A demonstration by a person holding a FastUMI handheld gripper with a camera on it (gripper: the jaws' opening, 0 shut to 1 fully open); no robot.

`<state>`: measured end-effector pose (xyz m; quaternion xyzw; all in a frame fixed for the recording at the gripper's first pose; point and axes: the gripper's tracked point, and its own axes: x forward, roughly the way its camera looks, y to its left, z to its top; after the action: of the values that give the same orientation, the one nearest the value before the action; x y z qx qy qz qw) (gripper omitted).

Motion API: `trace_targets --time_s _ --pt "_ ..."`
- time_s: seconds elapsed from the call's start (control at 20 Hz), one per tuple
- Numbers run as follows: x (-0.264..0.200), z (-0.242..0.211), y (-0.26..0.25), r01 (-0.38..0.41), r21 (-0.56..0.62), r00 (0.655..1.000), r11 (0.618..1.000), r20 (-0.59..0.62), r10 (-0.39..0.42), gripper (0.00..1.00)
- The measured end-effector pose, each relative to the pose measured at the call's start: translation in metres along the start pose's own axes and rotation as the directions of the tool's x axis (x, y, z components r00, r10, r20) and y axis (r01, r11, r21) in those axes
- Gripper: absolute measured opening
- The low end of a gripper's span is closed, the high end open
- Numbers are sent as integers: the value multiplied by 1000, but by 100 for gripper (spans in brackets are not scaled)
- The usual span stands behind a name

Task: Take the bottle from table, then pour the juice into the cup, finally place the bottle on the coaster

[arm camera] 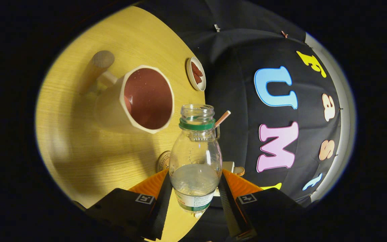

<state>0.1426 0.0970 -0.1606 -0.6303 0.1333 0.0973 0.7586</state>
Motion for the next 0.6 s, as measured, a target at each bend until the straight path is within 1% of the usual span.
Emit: trace_targets --time_s 0.15,0.4,0.6 --pt "4 0 1 2 -71 1000 997 0 -2 74" --pt "11 2 8 -14 -131 1000 991 -5 13 74" --pt "9 10 7 9 -222 1000 975 22 -4 74"
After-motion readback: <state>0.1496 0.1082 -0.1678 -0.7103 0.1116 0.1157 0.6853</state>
